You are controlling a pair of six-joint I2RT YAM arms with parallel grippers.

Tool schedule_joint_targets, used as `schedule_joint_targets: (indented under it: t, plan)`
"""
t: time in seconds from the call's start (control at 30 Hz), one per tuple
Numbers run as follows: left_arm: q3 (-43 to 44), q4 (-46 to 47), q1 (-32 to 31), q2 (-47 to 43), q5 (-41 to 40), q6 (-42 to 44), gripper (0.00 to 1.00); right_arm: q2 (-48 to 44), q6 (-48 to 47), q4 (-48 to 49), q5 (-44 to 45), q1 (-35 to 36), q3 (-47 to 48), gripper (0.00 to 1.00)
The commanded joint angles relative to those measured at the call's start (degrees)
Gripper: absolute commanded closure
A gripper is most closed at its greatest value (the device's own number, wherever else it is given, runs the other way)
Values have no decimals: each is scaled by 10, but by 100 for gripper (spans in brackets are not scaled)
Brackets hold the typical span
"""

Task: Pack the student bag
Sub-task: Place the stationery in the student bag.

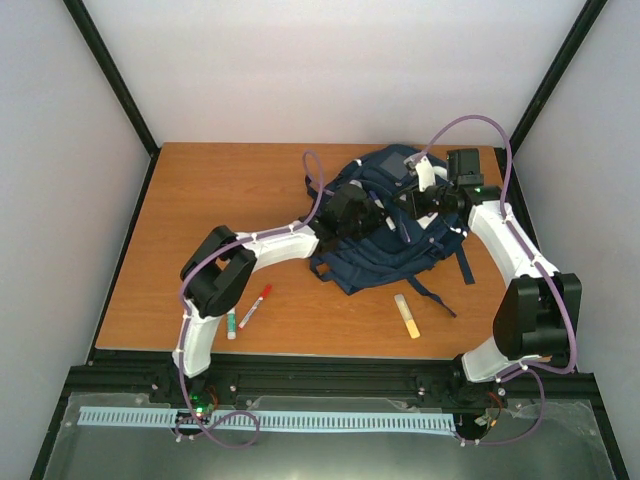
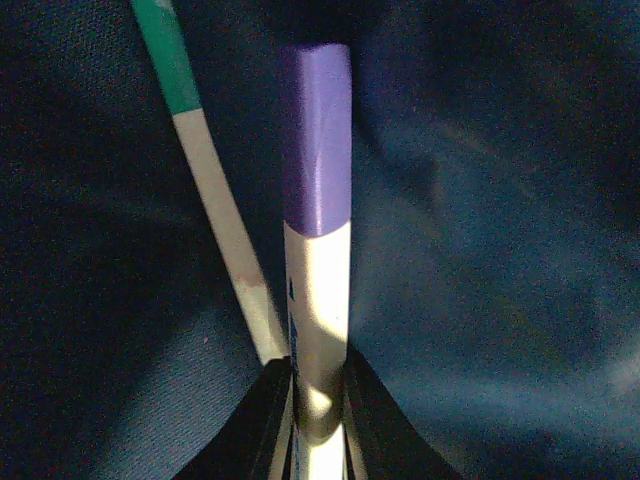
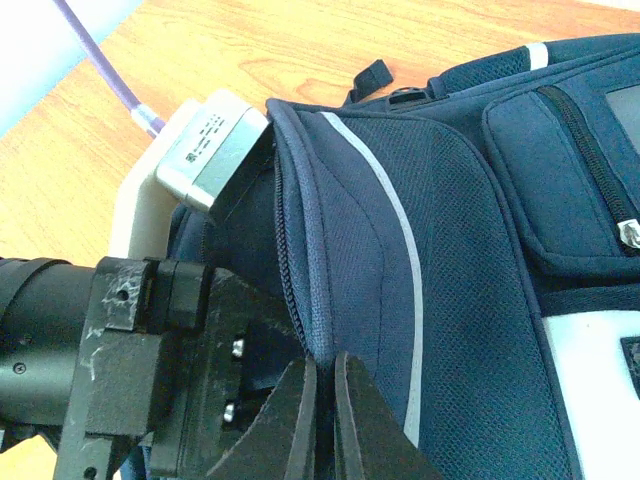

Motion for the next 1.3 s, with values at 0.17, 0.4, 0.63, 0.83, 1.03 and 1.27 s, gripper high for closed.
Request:
schedule_joint_targets:
  t: [0.17,0.4,0.63,0.83,1.03,1.27]
  plan:
    - [60,4,14,36,-12,-27,94,-24,3,15,-19,-16,-3,97]
    - [48,1,14,27,-6,-23,74,-24,3,15,-22,-21,-2,97]
    - [7,-14,14,-25,31,16,66,-24,0,13,-20,-23,-1,97]
    - [-81,-49,9,-129,44,102,58,-23,0,14,-23,-24,-1,97]
    - [-177,-83,6,-207,98,175,1,-22,-2,12,-22,-24,0,97]
    - [-239,-194,-19,-298,25,309,0,-22,-4,12,-21,-24,1,97]
